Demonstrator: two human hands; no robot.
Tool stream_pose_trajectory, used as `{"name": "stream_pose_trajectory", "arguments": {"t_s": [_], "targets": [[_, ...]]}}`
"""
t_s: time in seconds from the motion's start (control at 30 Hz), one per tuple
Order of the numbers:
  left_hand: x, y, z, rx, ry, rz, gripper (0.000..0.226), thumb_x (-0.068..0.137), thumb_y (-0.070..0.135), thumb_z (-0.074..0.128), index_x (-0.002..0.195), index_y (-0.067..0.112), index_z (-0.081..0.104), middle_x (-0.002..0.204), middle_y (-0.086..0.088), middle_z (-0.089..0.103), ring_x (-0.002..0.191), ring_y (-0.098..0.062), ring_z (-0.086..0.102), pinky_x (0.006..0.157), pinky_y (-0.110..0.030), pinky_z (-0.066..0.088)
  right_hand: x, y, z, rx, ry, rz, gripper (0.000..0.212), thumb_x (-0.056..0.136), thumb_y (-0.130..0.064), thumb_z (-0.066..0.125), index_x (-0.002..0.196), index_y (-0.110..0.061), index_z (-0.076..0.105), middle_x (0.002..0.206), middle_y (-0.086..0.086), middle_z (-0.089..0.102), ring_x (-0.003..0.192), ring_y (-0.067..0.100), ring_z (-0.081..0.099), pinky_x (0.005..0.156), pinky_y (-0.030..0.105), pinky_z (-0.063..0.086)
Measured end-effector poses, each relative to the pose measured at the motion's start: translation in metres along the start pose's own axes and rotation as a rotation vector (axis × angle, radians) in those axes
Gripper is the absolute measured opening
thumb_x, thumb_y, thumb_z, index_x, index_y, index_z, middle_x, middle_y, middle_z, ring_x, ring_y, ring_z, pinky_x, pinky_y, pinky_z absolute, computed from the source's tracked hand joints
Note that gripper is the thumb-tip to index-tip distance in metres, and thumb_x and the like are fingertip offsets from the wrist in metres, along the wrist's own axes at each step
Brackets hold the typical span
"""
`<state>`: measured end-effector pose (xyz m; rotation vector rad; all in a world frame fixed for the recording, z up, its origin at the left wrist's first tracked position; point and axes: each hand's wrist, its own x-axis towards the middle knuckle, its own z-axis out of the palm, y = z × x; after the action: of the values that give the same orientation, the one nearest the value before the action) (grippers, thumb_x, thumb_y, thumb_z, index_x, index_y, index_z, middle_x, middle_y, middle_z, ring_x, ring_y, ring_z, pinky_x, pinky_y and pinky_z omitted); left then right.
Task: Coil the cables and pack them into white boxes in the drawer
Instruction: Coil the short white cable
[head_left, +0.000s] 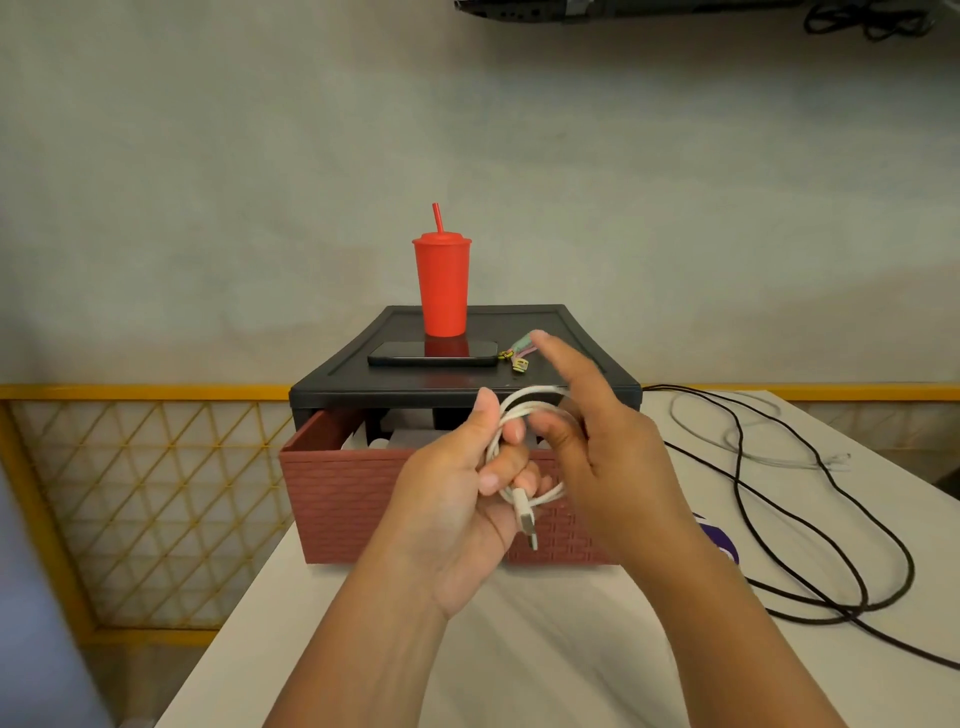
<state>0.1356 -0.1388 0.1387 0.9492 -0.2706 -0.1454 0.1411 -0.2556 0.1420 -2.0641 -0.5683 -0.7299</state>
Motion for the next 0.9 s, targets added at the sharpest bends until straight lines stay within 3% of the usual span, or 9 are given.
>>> {"name": "stream_pose_trajectory", "arguments": {"t_s": [0.13, 0.23, 0.33, 0.4, 0.47, 0.6, 0.7, 0.8, 0.9], "targets": [[-0.001, -0.002, 0.002, 0.136, -0.03, 0.021, 0.038, 0.075, 0.048, 0.048, 0.057, 0.015, 0.051, 0.043, 0.003, 0.031, 0.049, -0.013, 0.041, 0.062, -0.028, 0.042, 0.001, -0.001, -0.001, -0.317, -0.102, -0.017, 0.068, 0.092, -0.008, 0.037, 0.134, -0.057, 0.015, 0.101, -0.009, 0.047, 0.091, 0.013, 0.054, 0.069, 0.026, 0.043], [-0.002, -0.005, 0.003, 0.18, -0.096, 0.014, 0.041, 0.074, 0.052, 0.045, 0.051, 0.017, 0.045, 0.047, 0.0, 0.034, 0.054, -0.015, 0.04, 0.069, -0.032, 0.037, 0.004, 0.006, 0.0, -0.307, -0.002, 0.115, 0.059, 0.093, -0.008, 0.037, 0.141, -0.041, 0.03, 0.099, -0.002, 0.057, 0.088, 0.017, 0.054, 0.065, 0.022, 0.036], [-0.002, -0.006, 0.003, 0.248, -0.18, 0.041, 0.044, 0.078, 0.053, 0.045, 0.049, 0.019, 0.045, 0.049, 0.001, 0.038, 0.056, -0.015, 0.04, 0.07, -0.034, 0.035, 0.004, 0.004, -0.001, 0.008, 0.158, 0.196, 0.039, 0.095, -0.006, 0.041, 0.118, -0.03, 0.06, 0.07, -0.007, 0.057, 0.061, 0.008, 0.052, 0.056, 0.017, 0.042], [-0.002, -0.005, 0.0, 0.306, -0.211, 0.071, 0.045, 0.077, 0.057, 0.048, 0.048, 0.023, 0.047, 0.049, 0.003, 0.04, 0.055, -0.013, 0.041, 0.067, -0.032, 0.034, 0.004, 0.001, -0.001, 0.138, 0.191, 0.207, 0.034, 0.095, -0.01, 0.044, 0.091, -0.037, 0.064, 0.055, -0.011, 0.054, 0.052, 0.004, 0.049, 0.049, 0.016, 0.042], [-0.002, -0.003, -0.003, 0.331, -0.203, 0.081, 0.043, 0.075, 0.057, 0.047, 0.048, 0.024, 0.046, 0.048, 0.004, 0.04, 0.054, -0.012, 0.038, 0.064, -0.03, 0.032, 0.005, -0.002, -0.001, 0.232, 0.171, 0.226, 0.035, 0.093, -0.009, 0.045, 0.075, -0.033, 0.063, 0.047, -0.01, 0.051, 0.049, 0.007, 0.047, 0.046, 0.023, 0.041], [-0.002, 0.002, -0.007, 0.335, -0.178, 0.056, 0.046, 0.083, 0.051, 0.047, 0.046, 0.022, 0.044, 0.046, 0.003, 0.039, 0.052, -0.012, 0.038, 0.061, -0.025, 0.036, 0.006, -0.006, 0.001, 0.372, 0.085, 0.281, 0.031, 0.092, -0.007, 0.045, 0.074, -0.02, 0.067, 0.047, -0.008, 0.046, 0.047, 0.012, 0.044, 0.047, 0.028, 0.039], [-0.005, 0.01, -0.008, 0.375, -0.126, 0.075, 0.045, 0.079, 0.051, 0.046, 0.047, 0.02, 0.052, 0.04, 0.002, 0.034, 0.05, -0.011, 0.038, 0.056, -0.019, 0.041, 0.004, -0.005, 0.002, 0.204, 0.015, 0.187, 0.028, 0.094, -0.014, 0.047, 0.074, -0.025, 0.065, 0.054, -0.009, 0.055, 0.051, 0.006, 0.049, 0.051, 0.025, 0.042], [-0.008, 0.015, -0.008, 0.206, -0.138, 0.113, 0.043, 0.077, 0.042, 0.044, 0.059, 0.007, 0.061, 0.034, 0.005, 0.029, 0.048, -0.009, 0.043, 0.058, -0.018, 0.045, 0.003, -0.005, 0.005, 0.105, -0.044, 0.081, 0.028, 0.094, -0.033, 0.046, 0.077, -0.023, 0.065, 0.068, -0.003, 0.065, 0.065, 0.009, 0.057, 0.06, 0.024, 0.044], [-0.007, 0.013, -0.003, -0.066, -0.164, 0.114, 0.048, 0.083, 0.036, 0.04, 0.067, 0.001, 0.069, 0.032, 0.005, 0.029, 0.048, -0.008, 0.05, 0.063, -0.021, 0.053, 0.002, -0.002, 0.005, 0.249, -0.082, 0.092, 0.047, 0.084, -0.051, 0.038, 0.088, -0.017, 0.071, 0.073, 0.001, 0.067, 0.067, 0.008, 0.06, 0.062, 0.021, 0.046]]}}
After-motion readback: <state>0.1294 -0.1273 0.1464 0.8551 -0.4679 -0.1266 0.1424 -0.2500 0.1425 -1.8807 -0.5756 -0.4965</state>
